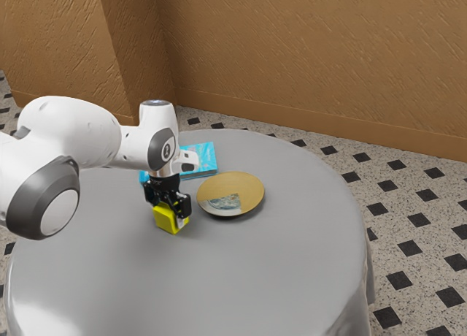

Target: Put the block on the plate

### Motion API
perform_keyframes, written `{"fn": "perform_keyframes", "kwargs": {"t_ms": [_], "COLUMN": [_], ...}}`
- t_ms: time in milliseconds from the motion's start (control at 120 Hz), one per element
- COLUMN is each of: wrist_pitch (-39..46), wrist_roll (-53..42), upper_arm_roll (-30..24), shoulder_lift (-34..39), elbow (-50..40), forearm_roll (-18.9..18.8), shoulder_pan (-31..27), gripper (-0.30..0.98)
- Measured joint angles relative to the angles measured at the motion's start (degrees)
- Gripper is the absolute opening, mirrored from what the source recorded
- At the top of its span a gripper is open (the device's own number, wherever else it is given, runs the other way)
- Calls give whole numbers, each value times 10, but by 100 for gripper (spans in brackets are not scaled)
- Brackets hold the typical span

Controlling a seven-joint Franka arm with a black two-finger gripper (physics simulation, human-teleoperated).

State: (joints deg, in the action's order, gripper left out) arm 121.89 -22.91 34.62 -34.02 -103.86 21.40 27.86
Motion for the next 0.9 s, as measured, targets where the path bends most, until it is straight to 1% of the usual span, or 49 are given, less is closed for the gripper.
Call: {"fn": "perform_keyframes", "kwargs": {"t_ms": [92,367,467,567,667,842,900], "wrist_pitch": [1,2,2,-2,-9,-18,-21], "wrist_roll": [0,1,0,2,5,11,13], "upper_arm_roll": [0,1,2,4,4,5,4], "shoulder_lift": [1,2,24,64,106,127,125], "elbow": [0,0,1,0,1,11,22], "forearm_roll": [2,-4,-8,-27,-56,-81,-87], "shoulder_pan": [0,0,1,2,2,1,1], "gripper": [49,45,42,41,40,38,37]}}
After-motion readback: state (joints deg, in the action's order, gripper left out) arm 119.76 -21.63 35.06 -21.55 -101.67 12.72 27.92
